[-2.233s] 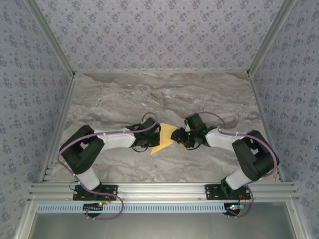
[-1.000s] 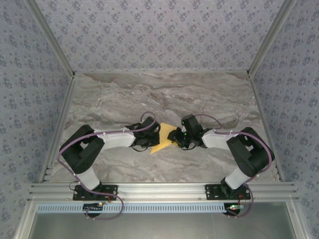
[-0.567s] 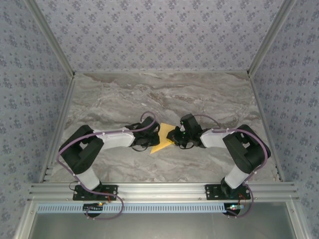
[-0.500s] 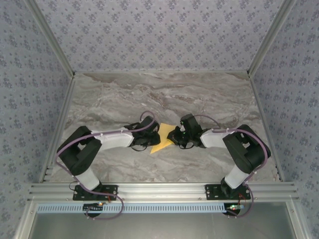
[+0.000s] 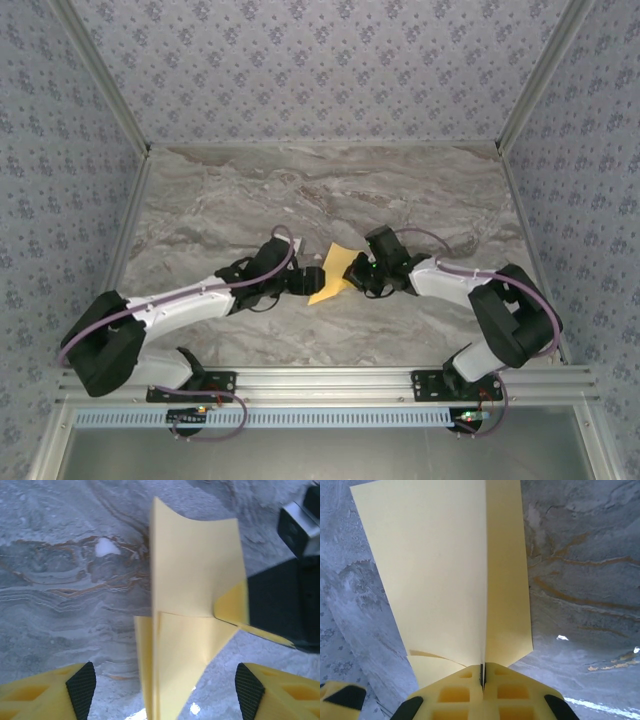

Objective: Fold a paper plane with a square sheet of paper (pick it up from the middle)

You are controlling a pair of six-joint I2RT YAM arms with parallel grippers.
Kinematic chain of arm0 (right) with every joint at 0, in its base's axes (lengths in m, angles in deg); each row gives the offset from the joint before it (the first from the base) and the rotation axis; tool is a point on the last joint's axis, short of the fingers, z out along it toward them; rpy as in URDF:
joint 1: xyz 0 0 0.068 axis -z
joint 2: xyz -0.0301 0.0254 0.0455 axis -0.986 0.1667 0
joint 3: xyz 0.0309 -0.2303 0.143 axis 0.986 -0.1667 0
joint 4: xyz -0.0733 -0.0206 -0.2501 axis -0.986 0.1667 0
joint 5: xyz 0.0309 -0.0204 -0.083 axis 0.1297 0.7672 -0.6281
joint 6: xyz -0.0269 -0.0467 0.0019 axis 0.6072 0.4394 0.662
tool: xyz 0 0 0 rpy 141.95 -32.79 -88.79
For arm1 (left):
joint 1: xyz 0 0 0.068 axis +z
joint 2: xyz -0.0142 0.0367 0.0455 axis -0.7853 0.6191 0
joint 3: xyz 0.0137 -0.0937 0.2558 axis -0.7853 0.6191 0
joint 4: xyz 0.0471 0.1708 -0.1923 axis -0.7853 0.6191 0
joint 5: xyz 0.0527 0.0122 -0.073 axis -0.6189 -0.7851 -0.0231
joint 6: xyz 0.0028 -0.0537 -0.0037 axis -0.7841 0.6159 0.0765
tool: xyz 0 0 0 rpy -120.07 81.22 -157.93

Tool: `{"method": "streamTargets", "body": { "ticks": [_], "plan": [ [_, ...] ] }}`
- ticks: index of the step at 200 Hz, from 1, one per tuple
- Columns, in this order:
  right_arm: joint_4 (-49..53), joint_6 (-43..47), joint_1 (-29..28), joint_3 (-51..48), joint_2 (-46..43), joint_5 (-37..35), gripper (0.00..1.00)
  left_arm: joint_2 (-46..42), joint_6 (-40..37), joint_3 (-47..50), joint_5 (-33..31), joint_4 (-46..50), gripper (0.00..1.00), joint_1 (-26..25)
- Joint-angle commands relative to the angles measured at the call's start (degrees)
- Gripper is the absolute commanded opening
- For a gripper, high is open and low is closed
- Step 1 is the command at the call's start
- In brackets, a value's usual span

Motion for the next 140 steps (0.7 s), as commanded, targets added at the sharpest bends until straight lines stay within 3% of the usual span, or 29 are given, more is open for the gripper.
{"method": "streamTargets", "body": {
  "ticks": [1,36,72,140],
  "plan": [
    [5.3,-0.3,-1.0,3.2,-0.7,-2.2,0.0,-2.5,-7.5,1.2,-1.7,-4.1,0.78,-2.4],
    [5.5,-0.8,-1.4,6.7,1.0,-2.5,0.0,-3.5,-12.9,2.0,-6.1,-4.7,0.8,-4.5],
    [5.2,-2.0,-1.3,10.1,4.5,-0.6,0.0,-2.9,-19.2,5.8,-6.3,-10.9,0.76,-5.1],
    [7.5,-3.7,-1.3,12.9,7.9,1.2,0.0,7.0,-33.2,6.1,-9.1,-18.0,0.65,-5.8]
  ]
}}
